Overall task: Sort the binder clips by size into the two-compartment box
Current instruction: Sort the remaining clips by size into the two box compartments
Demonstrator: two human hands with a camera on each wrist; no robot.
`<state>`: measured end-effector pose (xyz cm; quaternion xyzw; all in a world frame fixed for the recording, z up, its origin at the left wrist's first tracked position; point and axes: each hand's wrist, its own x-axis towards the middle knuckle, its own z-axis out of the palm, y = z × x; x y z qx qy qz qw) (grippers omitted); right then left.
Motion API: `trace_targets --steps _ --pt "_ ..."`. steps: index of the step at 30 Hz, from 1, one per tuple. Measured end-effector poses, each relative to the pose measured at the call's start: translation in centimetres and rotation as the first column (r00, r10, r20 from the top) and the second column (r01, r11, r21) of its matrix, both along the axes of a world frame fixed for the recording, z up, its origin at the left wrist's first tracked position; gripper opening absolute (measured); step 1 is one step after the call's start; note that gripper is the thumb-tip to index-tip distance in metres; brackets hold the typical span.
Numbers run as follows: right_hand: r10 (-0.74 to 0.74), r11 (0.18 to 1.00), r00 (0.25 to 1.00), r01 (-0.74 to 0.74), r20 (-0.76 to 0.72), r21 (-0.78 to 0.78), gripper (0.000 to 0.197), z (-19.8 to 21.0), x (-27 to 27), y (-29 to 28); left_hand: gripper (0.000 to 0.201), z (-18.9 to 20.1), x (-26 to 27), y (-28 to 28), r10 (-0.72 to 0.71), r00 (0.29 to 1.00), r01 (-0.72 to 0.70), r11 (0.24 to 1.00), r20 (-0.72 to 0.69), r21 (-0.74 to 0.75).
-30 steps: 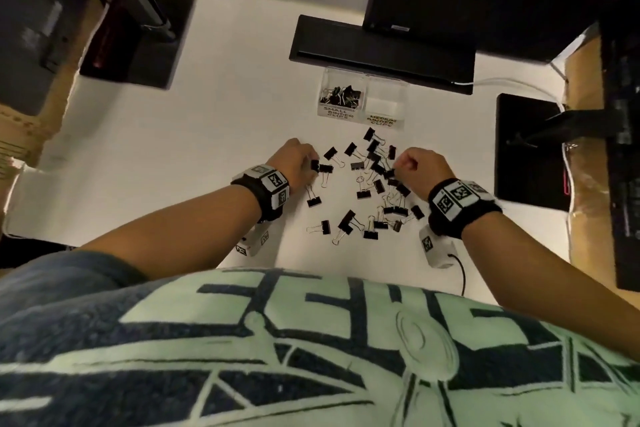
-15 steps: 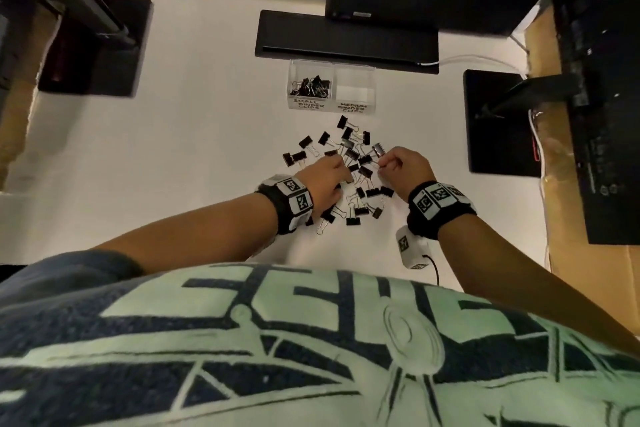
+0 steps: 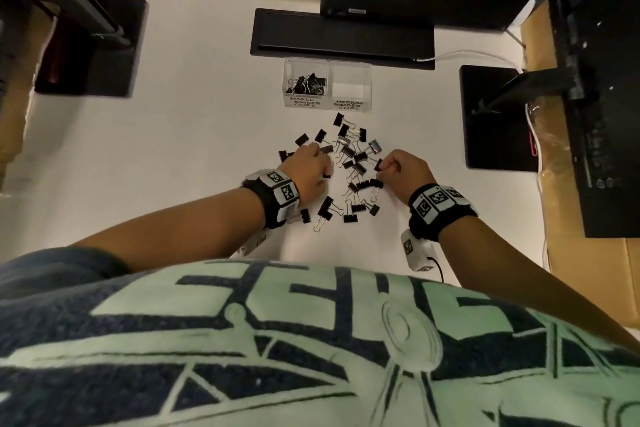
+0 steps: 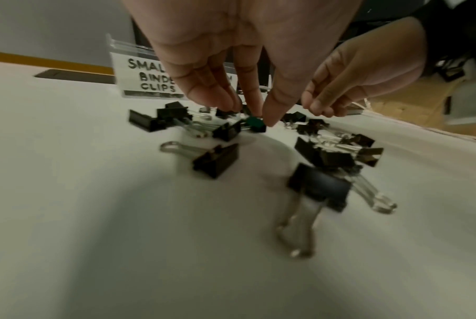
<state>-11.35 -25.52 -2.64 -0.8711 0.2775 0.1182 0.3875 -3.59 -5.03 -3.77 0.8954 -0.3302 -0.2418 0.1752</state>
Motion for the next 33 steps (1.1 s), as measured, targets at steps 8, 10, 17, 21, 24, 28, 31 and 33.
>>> trace_targets --steps 8,10,17,21,24,28,31,33 --pt "0.265 0.964 0.952 -0.267 -0.154 0.004 0.007 0.5 -2.0 0.3 0.032 -0.8 -2.1 -4.0 -0.192 0.981 0.191 0.981 -0.019 -0.031" --pt "0.323 0.944 0.922 -0.331 -0.213 -0.001 0.014 0.2 -2.5 0.6 0.029 -0.9 -1.6 -4.1 -0.181 0.983 0.181 0.983 -0.031 0.000" --pt "0.330 0.934 0.924 -0.349 -0.194 -0.071 0.016 -0.4 -2.5 1.4 0.024 -1.1 -0.8 -3.7 -0.158 0.987 0.158 0.986 -0.009 0.043" --pt "0.337 0.931 0.925 -0.356 -0.178 -0.085 0.019 -0.6 -2.2 1.9 0.015 -0.8 -0.7 -3.4 -0.129 0.991 0.129 0.992 -0.026 0.011" --pt "0.344 0.929 0.927 -0.359 -0.148 -0.089 0.016 -0.8 -2.2 2.3 0.017 -0.3 -0.5 -3.1 0.007 0.998 -0.012 0.997 -0.060 -0.078" --pt "0.306 0.948 0.944 -0.314 -0.121 -0.054 0.015 -1.0 -1.9 2.3 0.012 1.1 1.0 -2.9 0.257 0.949 -0.288 0.941 -0.181 -0.179" --pt "0.150 0.988 0.984 -0.145 -0.095 0.051 0.017 -1.0 -1.3 1.4 0.014 2.5 2.9 -2.9 0.400 0.883 -0.454 0.861 -0.247 -0.228" --pt "0.013 0.990 0.997 -0.003 -0.070 0.144 0.020 -0.6 -0.7 0.7 0.017 3.5 4.7 -2.9 0.468 0.846 -0.527 0.809 -0.255 -0.260"
